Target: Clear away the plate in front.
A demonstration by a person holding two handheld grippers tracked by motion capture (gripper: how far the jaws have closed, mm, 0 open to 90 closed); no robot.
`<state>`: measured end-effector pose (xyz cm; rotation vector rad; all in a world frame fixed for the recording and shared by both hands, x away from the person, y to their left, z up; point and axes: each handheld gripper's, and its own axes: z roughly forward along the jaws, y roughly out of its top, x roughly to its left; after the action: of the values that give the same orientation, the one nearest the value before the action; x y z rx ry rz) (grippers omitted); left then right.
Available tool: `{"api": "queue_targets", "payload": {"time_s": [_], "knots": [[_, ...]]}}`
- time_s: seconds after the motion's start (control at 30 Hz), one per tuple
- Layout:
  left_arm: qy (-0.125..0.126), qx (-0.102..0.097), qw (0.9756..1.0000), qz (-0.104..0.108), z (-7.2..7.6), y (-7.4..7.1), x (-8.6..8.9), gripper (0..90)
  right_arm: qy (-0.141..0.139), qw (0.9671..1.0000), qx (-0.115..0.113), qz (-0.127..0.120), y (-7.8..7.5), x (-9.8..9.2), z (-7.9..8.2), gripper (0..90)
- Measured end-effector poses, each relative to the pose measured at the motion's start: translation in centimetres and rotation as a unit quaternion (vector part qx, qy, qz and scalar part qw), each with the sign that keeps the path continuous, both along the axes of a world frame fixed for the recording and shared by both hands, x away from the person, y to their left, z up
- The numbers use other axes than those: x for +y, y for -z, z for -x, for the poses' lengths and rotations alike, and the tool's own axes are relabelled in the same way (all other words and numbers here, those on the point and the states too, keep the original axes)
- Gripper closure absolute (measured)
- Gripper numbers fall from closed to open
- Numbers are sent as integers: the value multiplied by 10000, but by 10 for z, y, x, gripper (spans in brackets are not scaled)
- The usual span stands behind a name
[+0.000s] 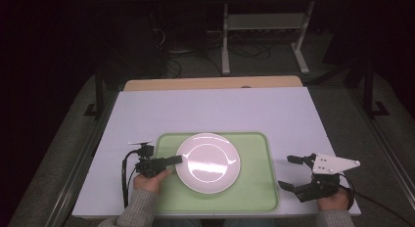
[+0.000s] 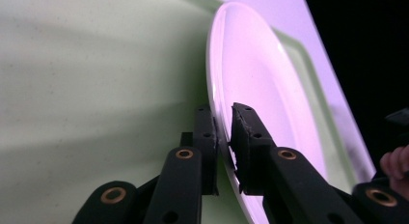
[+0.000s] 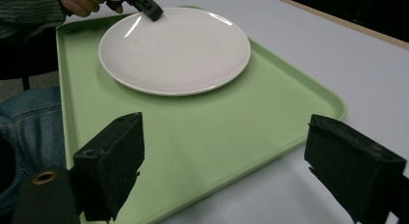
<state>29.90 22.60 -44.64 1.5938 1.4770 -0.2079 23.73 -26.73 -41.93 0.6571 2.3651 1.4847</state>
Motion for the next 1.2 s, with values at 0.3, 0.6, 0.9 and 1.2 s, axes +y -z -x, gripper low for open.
{"api": "queue_targets", "payload": {"time_s": [0.3,0.6,0.9,1.2], "knots": [[107,-46,9992,-381,3,0,-3,765,-3,10000,15,-2,0,0,0,132],[152,16,9985,-527,8,4,-3,749,-4,10000,17,12,0,1,0,132],[202,-25,9980,-604,12,3,-5,742,-19,10000,30,34,1,2,0,132],[239,-50,9977,-639,17,3,-6,737,-19,10000,59,44,2,2,-1,132]]}}
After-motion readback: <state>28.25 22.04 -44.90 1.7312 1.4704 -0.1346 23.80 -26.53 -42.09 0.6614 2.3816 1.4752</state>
